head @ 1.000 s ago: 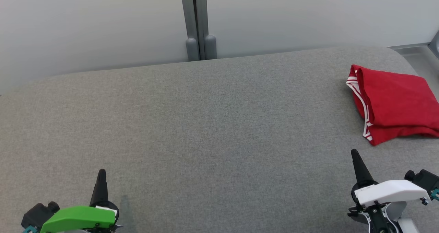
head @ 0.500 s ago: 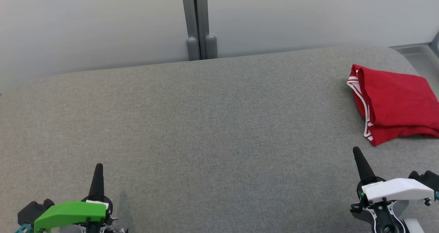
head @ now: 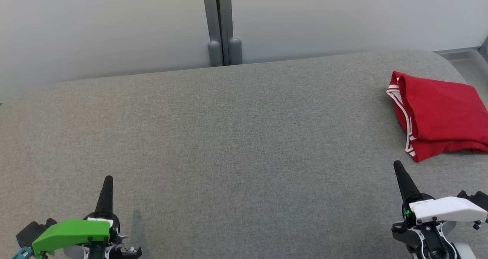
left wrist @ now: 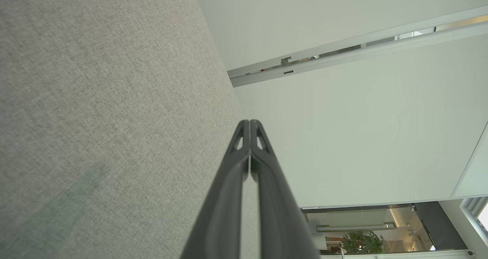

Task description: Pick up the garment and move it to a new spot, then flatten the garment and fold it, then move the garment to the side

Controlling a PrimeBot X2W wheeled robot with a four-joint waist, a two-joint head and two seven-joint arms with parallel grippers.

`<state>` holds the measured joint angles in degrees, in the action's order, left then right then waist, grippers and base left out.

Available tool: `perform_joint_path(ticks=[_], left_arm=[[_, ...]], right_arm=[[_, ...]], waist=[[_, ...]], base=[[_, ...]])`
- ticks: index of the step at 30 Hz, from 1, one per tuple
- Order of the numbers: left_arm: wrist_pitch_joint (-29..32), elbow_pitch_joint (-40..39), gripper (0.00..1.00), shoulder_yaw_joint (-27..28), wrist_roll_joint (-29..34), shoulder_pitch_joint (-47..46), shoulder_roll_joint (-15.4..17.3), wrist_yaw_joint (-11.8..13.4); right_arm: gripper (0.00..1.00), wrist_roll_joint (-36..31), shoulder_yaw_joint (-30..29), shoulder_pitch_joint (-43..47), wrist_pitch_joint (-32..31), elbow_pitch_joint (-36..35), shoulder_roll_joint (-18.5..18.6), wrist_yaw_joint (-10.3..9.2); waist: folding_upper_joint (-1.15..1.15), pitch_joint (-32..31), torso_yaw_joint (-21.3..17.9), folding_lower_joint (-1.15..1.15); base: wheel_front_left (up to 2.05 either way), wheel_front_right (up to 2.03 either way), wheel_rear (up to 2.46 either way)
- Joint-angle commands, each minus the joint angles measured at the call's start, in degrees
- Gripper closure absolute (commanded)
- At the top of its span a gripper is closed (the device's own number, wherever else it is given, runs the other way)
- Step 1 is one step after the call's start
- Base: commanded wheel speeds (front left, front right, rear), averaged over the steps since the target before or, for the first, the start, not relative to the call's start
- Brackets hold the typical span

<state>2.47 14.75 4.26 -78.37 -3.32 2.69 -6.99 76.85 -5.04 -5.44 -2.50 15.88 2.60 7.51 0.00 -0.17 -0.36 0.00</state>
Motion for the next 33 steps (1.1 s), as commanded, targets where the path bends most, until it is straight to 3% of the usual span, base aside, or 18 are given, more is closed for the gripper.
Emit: perform_joint_path(ticks=[1,33], left_arm=[[0.3,-0.6,1.00,0.5,-1.2,-1.4,0.3,-0.2],[3.9,-0.8,1.00,2.3,-13.0,-3.3,0.3,-0.6]], right_arm=[[1.00,1.4,-0.3,-1.0,-0.3,-0.7,0.3,-0.02],[1.00,14.4,-1.5,-1.0,-3.9,-1.9,0.4,-0.02]], waist=[[0.00,0.0,0.0,0.00],[0.00,0.3,0.3,0.00]], base=[[0.00,0.00,0.00],[0.00,0.00,0.00]])
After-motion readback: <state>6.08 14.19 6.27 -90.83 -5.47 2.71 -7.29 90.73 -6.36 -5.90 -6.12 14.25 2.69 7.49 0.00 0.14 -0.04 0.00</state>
